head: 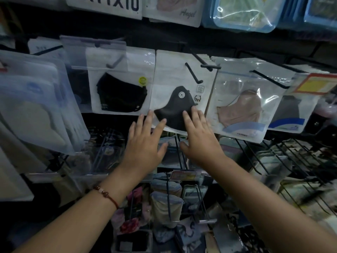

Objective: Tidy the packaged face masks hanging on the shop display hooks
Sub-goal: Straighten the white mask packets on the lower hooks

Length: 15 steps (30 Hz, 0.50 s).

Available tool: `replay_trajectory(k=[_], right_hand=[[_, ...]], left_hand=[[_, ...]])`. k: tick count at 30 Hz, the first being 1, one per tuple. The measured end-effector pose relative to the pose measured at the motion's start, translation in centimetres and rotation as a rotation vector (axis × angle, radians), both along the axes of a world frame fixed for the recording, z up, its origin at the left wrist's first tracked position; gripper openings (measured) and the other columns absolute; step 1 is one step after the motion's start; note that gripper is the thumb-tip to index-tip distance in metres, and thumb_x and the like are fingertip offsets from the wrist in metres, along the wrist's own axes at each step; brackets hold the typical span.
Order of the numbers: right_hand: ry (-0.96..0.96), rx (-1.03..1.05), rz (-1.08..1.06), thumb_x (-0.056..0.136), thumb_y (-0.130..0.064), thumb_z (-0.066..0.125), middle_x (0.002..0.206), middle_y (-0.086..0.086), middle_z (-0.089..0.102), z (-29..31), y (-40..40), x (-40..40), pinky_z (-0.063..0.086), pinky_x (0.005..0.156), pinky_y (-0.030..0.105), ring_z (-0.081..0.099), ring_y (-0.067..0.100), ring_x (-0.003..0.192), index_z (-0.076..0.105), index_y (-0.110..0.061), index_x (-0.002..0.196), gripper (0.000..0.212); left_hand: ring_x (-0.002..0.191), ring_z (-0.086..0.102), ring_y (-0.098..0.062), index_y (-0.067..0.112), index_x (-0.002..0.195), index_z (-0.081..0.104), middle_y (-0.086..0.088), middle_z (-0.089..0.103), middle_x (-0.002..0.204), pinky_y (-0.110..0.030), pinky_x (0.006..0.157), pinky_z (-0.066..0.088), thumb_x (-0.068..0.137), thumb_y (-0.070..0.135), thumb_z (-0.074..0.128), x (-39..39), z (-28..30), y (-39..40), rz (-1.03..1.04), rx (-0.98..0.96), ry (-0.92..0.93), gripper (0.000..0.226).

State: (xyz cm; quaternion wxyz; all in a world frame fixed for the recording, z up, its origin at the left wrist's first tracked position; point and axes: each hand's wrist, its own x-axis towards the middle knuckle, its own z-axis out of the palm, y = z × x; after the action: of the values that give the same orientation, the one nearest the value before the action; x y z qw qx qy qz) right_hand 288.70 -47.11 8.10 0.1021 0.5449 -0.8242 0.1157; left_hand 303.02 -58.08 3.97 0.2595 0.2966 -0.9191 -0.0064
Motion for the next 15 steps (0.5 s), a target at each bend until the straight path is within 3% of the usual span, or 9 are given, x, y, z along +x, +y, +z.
replay_trajectory(k=[5,11,15], right_hand=[[-0.069,0.055,0.066,0.094,-0.04,0.054,0.163,0.006,-0.016,0.5,0.1,0.8,-0.001,0.122,0.044,-0.014,0.028,0.15,-0.002,-0.025,0.157,0.085],[-0.11,0.023,0.161,0.094,-0.042,0.055,0.163,0.004,-0.018,1.6,-1.1,0.9,0.0,0.122,0.045,-0.012,0.029,0.15,0.001,-0.029,0.156,0.083],[-0.136,0.004,0.188,0.093,-0.042,0.056,0.162,0.003,-0.02,1.7,-3.6,2.3,0.0,0.122,0.048,-0.014,0.032,0.149,0.006,-0.029,0.156,0.081]], left_hand=[[0.153,-0.001,-0.033,0.03,0.158,0.016,-0.011,-0.003,0.167,-0.048,0.122,0.006,0.097,0.047,0.052,1.8,0.1,0.1,0.094,0.052,-0.042,0.073],[0.153,0.001,-0.037,0.03,0.159,0.012,-0.015,-0.006,0.166,-0.053,0.122,0.015,0.096,0.046,0.054,2.4,1.6,-1.4,0.247,0.036,-0.018,0.077],[0.151,-0.001,-0.043,0.037,0.158,-0.004,-0.017,-0.016,0.164,-0.056,0.121,0.017,0.097,0.046,0.051,1.6,2.4,-3.1,0.348,0.003,-0.075,0.082]])
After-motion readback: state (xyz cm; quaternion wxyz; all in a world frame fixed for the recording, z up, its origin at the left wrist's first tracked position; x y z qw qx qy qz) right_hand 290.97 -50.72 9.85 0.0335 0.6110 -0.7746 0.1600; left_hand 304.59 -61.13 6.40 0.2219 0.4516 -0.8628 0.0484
